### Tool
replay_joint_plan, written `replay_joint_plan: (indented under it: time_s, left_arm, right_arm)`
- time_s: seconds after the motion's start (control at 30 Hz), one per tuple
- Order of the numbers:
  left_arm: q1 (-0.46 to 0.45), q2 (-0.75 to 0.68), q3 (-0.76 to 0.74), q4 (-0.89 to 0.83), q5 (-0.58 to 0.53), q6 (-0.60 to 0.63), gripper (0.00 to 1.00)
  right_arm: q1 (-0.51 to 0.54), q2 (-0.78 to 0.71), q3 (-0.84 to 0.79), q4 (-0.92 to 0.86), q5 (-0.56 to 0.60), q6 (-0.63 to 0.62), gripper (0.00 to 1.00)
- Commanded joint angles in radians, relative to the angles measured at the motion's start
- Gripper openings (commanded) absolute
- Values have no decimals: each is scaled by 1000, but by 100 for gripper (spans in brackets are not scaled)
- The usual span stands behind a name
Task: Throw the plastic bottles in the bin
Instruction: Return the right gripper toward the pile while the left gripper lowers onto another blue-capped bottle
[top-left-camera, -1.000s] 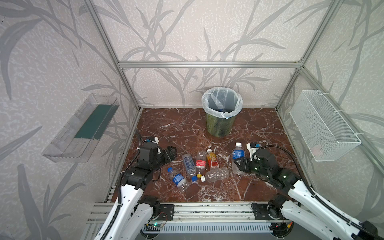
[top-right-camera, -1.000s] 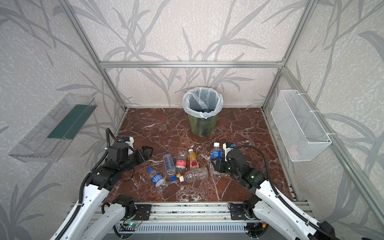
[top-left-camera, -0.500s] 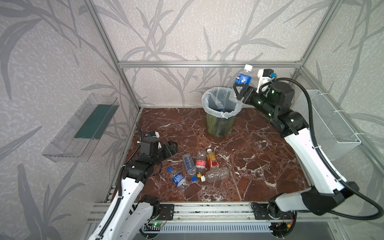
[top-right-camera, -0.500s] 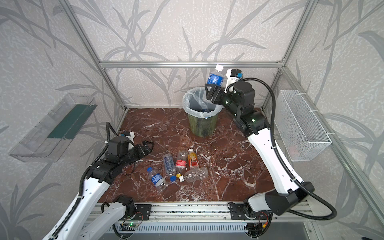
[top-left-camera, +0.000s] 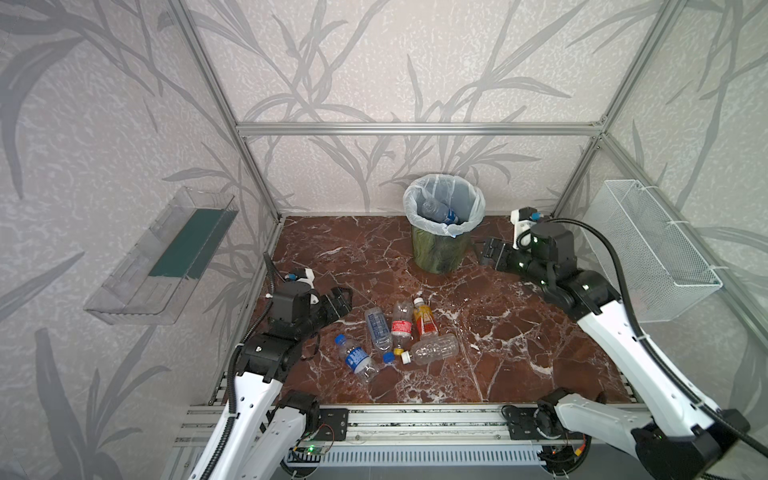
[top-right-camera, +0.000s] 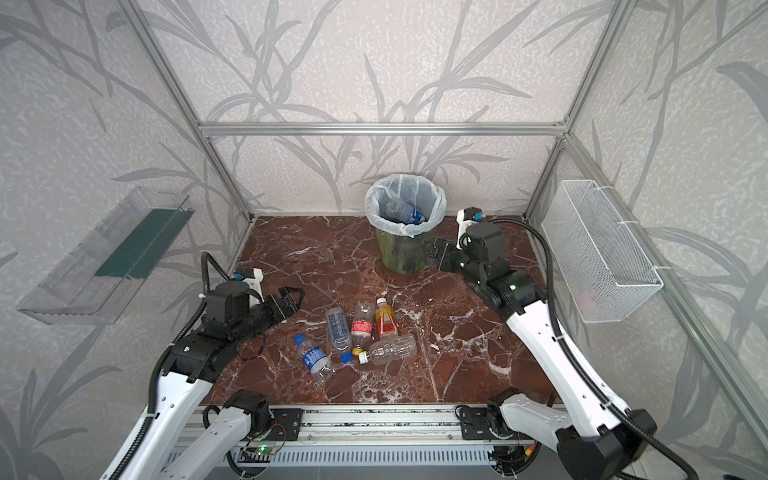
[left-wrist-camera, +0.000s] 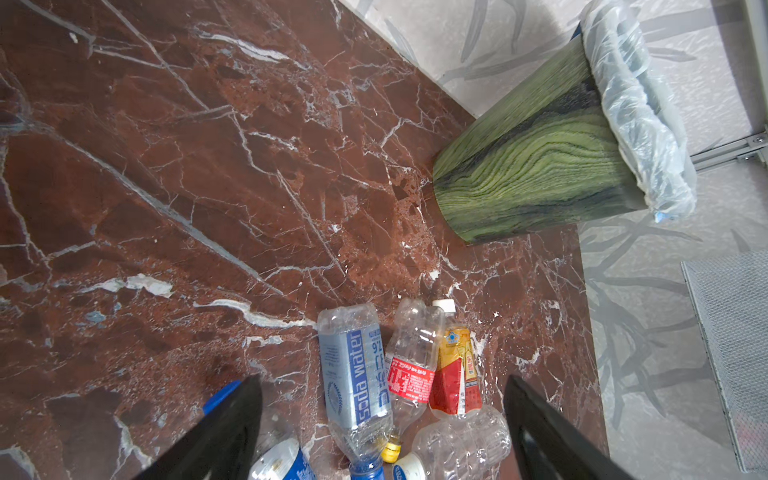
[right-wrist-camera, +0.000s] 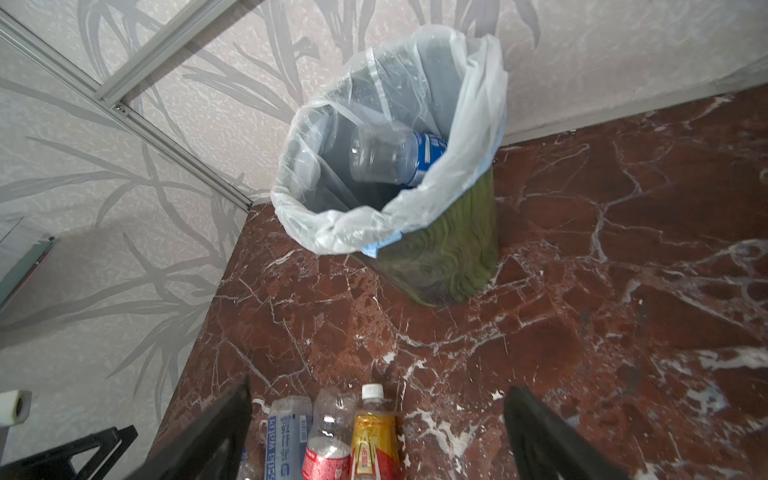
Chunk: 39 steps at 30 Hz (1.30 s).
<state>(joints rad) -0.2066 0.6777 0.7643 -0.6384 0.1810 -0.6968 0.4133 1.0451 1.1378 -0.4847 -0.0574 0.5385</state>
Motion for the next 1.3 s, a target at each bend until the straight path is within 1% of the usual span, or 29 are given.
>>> replay_joint_plan:
  time_s: [0.0, 0.1, 0.27, 0.4, 0.6, 0.73, 0.8, 1.0, 1.27]
  left_arm:
    - [6, -24, -41, -21, -8, -20, 90]
    - [7, -36, -66, -27, -2, -34, 89]
    - [7, -51, -109, -34, 44, -61, 88]
    - [6, -63, -163, -9, 106, -81, 86]
    - [0, -112, -227, -18, 121, -124, 85]
    - [-13, -138, -253, -49, 127, -143, 84]
    - [-46, -145, -263, -56, 114, -170, 84]
    - [-161, -106, -267, -122, 7, -249, 84]
    - [-224, -67, -265, -173, -79, -385, 83]
  right_arm:
    - [7, -61, -162, -14, -16, 42, 93]
    - [13, -113, -280, -4, -46, 80, 91]
    - [56, -148, -404, 13, -53, 140, 89]
    - [115, -131, -446, 34, -44, 166, 88]
    - [183, -80, -479, 89, -34, 196, 87]
    - [210, -55, -485, 106, -22, 205, 87]
    - [216, -48, -487, 107, -16, 206, 87]
    - [220, -57, -499, 107, -4, 207, 88]
    - [220, -76, -509, 91, 14, 206, 88]
